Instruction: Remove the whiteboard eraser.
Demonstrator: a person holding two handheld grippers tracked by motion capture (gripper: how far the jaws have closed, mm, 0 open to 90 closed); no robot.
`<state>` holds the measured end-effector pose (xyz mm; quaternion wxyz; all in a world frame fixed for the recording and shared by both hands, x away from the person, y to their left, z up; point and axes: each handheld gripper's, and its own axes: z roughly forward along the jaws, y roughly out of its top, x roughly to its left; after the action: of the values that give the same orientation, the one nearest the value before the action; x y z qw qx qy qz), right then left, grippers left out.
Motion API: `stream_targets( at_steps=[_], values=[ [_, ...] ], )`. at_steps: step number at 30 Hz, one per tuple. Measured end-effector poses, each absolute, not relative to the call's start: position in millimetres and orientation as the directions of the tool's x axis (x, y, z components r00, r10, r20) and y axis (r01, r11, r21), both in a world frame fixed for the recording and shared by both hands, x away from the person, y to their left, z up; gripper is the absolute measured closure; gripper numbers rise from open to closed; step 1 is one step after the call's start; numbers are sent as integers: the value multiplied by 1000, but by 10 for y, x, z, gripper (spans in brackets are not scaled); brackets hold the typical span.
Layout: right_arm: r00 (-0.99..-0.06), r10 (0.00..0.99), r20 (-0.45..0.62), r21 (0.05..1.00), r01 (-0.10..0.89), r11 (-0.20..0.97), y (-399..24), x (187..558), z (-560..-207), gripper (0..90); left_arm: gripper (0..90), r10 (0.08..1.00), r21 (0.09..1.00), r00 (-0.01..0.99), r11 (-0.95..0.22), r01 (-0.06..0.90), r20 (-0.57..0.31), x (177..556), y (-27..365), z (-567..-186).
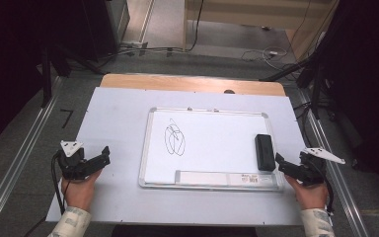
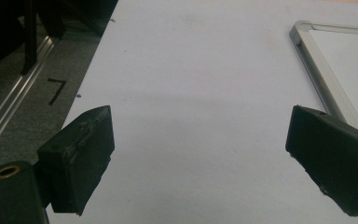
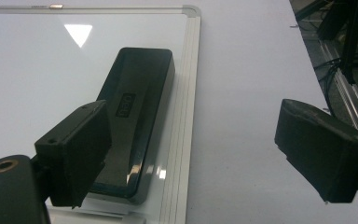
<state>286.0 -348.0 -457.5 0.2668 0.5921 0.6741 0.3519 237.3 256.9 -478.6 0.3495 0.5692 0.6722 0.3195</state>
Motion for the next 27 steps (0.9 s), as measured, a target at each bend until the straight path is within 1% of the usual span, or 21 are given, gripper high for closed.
stream_targets(
  at_steps=[7, 14, 27],
  values=[
    [-147, 987, 66, 782, 622, 40, -3440, 2872, -4571, 88, 82, 988, 826, -111, 152, 543, -109, 2374, 2570, -4788],
    [-161, 984, 80, 777, 628, 40, -3334, 2920, -4566, 86, 82, 988, 824, -109, 154, 545, -113, 2376, 2571, -4788],
    [-178, 983, 53, 766, 639, 74, -3122, 3111, -4613, 105, 82, 988, 821, -103, 151, 550, -112, 2387, 2559, -4798]
  ],
)
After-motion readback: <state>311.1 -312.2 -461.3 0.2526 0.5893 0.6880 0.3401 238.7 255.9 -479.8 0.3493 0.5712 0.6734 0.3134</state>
